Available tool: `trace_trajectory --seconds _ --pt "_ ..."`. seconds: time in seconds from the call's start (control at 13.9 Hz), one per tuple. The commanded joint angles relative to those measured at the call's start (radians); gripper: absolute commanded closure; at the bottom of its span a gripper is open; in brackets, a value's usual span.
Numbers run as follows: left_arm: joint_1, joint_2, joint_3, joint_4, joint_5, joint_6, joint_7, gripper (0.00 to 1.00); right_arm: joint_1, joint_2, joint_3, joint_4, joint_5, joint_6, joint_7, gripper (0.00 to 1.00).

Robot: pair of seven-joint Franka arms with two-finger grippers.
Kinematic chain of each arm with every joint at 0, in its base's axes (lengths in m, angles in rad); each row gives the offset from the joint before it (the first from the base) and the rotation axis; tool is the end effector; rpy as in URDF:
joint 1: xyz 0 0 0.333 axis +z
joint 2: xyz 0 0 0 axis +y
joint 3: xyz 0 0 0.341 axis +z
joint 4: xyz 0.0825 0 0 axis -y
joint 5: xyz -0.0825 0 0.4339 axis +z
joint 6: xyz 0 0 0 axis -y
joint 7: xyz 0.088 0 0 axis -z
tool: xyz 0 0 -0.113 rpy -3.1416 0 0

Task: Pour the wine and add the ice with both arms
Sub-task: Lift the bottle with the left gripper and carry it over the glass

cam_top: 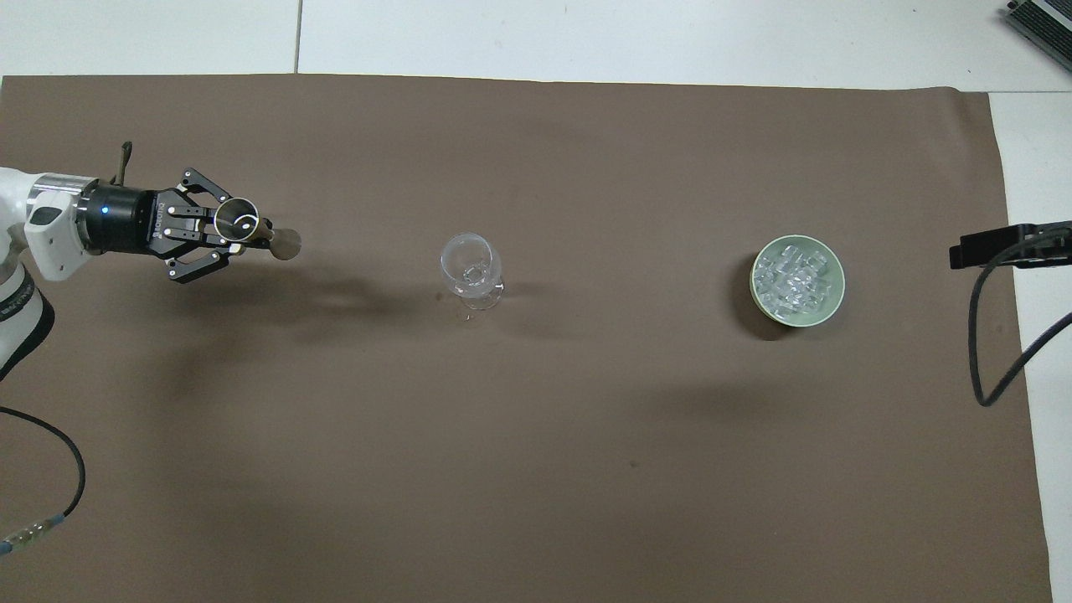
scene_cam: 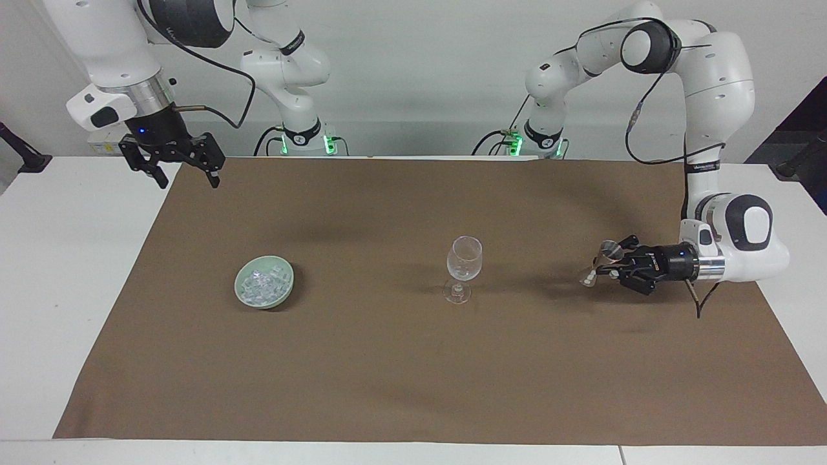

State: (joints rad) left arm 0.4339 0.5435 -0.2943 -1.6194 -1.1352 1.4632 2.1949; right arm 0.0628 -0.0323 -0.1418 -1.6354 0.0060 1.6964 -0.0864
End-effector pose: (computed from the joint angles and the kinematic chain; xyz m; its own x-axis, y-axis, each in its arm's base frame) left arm 0.6953 0.0162 0.3535 -0.0490 -0.1502 0.9874 -0.9882 0.1508 -0.0261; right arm 0.6041 -0.0486 0.6404 0.9956 0.0066 0.0934 0.0069 -1.0000 -0.0025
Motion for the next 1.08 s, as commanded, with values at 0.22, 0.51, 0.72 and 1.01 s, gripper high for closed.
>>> trace_trajectory --seconds 0.22,0.51,0.72,1.01 --pt "-0.125 -0.093 0.026 -0.046 -0.028 0.103 -0.067 1.0 0.0 -0.014 -0.001 -0.009 0.008 0.005 0.019 0.0" --pt "-0.208 -0.126 0.029 -0.048 -0.026 0.183 -0.153 1.0 0.0 -0.014 -0.001 -0.009 0.008 0.005 0.019 0.0" --pt "-0.259 -0.149 0.032 -0.057 -0.024 0.241 -0.208 1.0 0.002 -0.014 -0.001 -0.009 0.008 0.005 0.019 0.0" --pt "-0.288 -0.163 0.034 -0.066 0.004 0.261 -0.244 1.0 0.0 -0.014 -0.001 -0.009 0.008 0.005 0.019 0.0"
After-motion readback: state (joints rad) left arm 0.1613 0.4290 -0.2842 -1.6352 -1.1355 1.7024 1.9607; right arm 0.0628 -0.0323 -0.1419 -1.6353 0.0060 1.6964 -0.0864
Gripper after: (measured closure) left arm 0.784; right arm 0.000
